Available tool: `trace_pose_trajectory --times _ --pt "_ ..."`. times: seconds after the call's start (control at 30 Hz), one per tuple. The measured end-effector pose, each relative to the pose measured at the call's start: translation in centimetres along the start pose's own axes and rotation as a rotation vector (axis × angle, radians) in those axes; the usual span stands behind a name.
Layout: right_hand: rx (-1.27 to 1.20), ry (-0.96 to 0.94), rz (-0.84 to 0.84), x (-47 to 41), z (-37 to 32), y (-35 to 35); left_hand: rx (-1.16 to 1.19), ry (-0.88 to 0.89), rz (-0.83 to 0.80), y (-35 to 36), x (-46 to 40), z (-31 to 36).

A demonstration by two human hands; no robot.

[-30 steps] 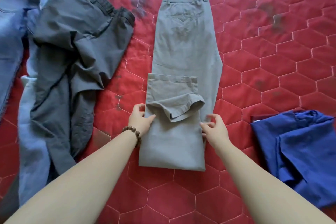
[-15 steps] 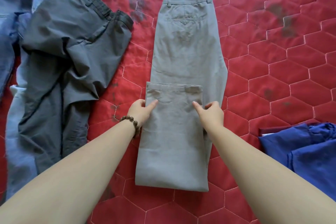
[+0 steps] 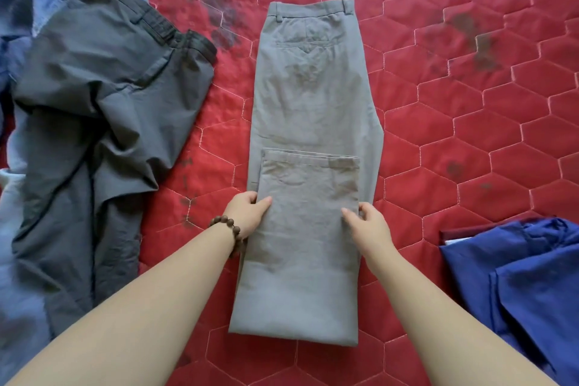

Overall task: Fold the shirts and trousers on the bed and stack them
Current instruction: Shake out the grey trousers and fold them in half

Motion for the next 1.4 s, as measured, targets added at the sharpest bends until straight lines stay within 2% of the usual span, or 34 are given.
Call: trace_pose_trajectory --times 0.17,0.37,0.53,0.7,0.83,0.93,1.13,1.27,1.4 --pt "0.135 0.043 0.029 0.9 1.6 0.2 -0.082 -0.009 -0.002 0.2 0.4 -0.5" --pt "0.067 0.078 0.019 2.6 2.2 0.3 0.136 -0.14 -0.128 1.1 1.7 -2.7" --pt "-0.006 0.131 -0.103 6.7 4.9 1.2 0.247 -0.303 -0.273 2.6 6.0 -6.1" --pt "-0.022 0.183 -0.184 10.9 8.2 1.5 0.345 -0.366 -0.301 3.9 10.6 -9.1" --pt "-0.142 0.237 -0.238 13.1 9.6 1.2 0.472 -0.311 -0.273 3.8 12.7 -10.4" --pt "-0.234 0.192 -0.236 14.0 9.3 0.9 0.527 -0.236 -0.282 3.6 13.4 -10.0" --pt "-0.184 0.119 -0.233 15.8 10.1 1.1 0.534 -0.185 -0.274 4.3 14.7 -11.3" --pt "-0.217 0.126 -0.186 16.3 10.9 1.1 0.431 -0.134 -0.222 4.7 15.4 -12.5" --pt "-0.139 0.159 -0.116 16.2 11.8 1.1 0.282 -0.119 -0.167 5.0 15.4 -12.7"
Point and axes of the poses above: each hand's wrist, its own x-axis away from the middle knuckle, its own y-axis out of the palm, z = x × y, the point moved 6 cm from there along -x, towards the middle knuckle, and after that the axes turned 5 degrees about -z, right-handed, at the moved point
